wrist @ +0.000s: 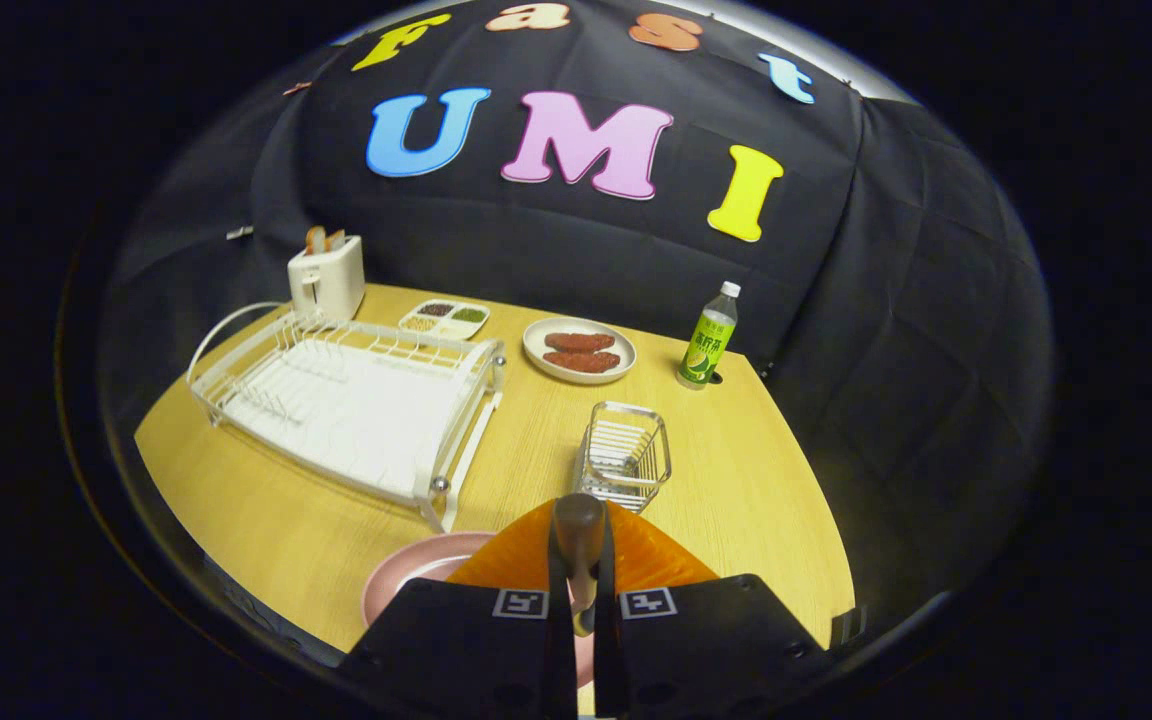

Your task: Take the plate from the dish rack, then take the spoon from the basket and place it into the plate.

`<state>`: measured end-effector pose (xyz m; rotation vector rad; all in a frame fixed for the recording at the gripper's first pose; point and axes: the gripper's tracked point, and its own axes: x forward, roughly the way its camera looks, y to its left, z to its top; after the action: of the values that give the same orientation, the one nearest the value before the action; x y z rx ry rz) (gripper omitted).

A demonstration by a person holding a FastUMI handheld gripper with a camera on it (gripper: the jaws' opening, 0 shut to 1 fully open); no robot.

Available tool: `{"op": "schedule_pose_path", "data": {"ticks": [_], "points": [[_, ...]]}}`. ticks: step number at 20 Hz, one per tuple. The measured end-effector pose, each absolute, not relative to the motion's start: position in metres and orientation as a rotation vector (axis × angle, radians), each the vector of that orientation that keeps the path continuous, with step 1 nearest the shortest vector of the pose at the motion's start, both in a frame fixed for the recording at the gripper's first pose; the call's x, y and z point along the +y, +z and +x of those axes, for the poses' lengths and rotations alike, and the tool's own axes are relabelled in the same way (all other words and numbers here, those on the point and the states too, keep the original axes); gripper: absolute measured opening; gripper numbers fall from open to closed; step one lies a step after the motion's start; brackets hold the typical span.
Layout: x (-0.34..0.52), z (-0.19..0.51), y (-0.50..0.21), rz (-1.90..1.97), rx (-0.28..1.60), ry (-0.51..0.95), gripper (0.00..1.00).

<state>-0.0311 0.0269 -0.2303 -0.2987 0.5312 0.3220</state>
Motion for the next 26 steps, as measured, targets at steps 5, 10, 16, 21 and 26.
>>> {"op": "schedule_pose_path", "data": {"ticks": [5, 10, 16, 21, 26], "points": [[0.05, -0.043, -0.255, -0.34, 0.55, 0.334, 0.11], [0.067, -0.044, -0.269, -0.415, 0.541, 0.356, 0.11], [0.099, -0.069, -0.294, -0.356, 0.659, 0.461, 0.26], [0.108, -0.073, -0.289, -0.223, 0.687, 0.469, 0.96], [0.087, -0.063, -0.257, -0.124, 0.656, 0.392, 0.98]]}}
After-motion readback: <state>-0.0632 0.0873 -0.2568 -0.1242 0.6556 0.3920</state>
